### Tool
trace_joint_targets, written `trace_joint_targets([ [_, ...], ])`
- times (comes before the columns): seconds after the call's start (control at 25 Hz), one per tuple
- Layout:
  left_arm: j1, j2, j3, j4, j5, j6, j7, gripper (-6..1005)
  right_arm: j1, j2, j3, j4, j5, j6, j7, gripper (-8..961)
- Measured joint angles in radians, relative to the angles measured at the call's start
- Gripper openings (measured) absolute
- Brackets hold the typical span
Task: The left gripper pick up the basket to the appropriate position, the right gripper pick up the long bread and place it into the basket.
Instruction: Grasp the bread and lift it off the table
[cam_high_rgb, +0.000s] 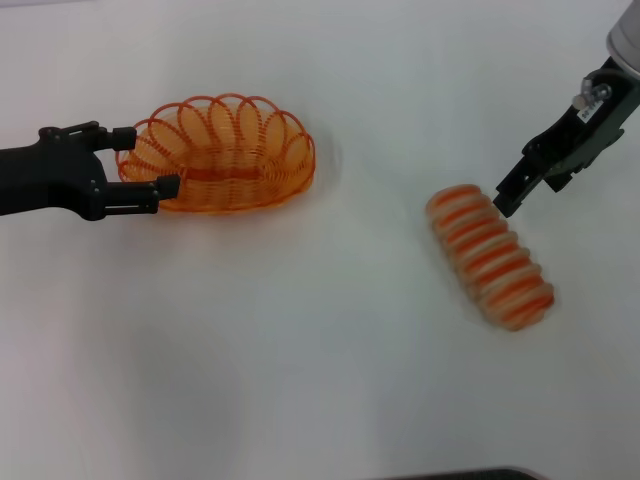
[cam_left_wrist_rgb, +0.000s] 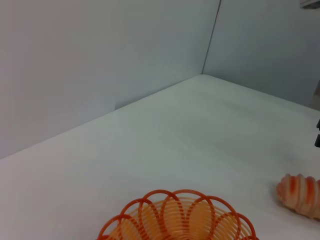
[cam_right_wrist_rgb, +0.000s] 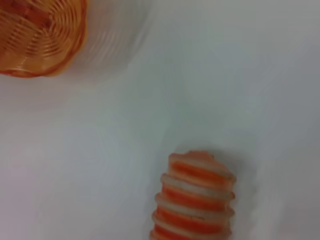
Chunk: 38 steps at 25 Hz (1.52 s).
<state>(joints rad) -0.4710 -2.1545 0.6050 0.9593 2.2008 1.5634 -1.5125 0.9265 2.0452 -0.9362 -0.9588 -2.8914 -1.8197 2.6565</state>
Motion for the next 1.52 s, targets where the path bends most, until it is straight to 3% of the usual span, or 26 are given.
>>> trace_joint_targets([
  [0.36,0.000,0.002,-0.001,0.002,0.001,0.000,0.000,900,0.022,0.034,-0.043,0.054,-0.001,0.048,0.020,903],
  [0.84,-0.004,0.005,0.013,0.003,0.003,-0.002,0.004,900,0.054,0.036,-0.083,0.196,-0.002,0.143,0.031,944],
  [1.08,-0.014,0.010,0.021,0.004,0.004,-0.002,0.002,900,0.069,0.038,-0.099,0.236,-0.002,0.161,0.032,934],
  [1.52,-0.022,0.012,0.021,0.004,0.018,-0.006,0.005,900,0.069,0.039,-0.114,0.239,0.000,0.165,0.032,741],
])
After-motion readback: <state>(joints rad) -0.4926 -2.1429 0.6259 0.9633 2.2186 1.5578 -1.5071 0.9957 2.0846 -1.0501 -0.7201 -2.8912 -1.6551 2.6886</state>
